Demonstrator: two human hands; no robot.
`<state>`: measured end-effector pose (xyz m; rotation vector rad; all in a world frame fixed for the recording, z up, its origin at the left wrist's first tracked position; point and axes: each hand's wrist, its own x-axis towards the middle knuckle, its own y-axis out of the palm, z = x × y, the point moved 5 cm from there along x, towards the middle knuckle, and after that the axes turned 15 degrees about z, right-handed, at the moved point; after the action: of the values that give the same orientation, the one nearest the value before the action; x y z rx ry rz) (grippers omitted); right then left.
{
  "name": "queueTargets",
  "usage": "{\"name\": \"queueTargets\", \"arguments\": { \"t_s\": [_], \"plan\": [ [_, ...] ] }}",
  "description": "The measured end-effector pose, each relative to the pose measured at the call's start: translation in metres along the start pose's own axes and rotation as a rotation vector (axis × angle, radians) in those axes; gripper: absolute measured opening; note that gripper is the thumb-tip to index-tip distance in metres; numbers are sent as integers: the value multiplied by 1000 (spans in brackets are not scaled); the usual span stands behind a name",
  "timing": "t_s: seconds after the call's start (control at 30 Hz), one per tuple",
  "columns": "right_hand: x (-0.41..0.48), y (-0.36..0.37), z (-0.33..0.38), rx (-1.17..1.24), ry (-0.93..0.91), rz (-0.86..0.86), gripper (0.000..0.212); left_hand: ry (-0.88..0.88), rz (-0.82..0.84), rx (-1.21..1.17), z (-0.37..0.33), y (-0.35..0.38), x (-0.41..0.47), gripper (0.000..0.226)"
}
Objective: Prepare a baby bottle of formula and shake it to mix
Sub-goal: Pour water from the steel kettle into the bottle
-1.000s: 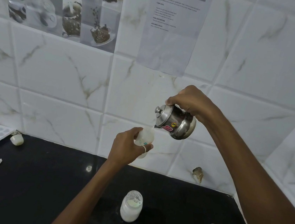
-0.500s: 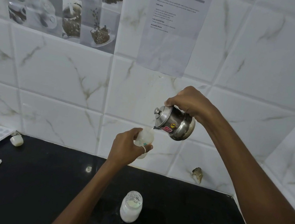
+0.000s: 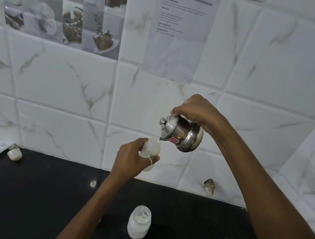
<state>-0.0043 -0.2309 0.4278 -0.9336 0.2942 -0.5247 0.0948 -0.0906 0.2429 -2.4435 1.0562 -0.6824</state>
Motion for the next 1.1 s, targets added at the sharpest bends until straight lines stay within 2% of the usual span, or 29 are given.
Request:
{"name": "queueTargets", "arguments": {
  "t_s": [1.1],
  "plan": [
    [7, 2, -3, -36, 6, 2, 41, -1, 8, 16, 2, 2, 4, 73]
  ]
}}
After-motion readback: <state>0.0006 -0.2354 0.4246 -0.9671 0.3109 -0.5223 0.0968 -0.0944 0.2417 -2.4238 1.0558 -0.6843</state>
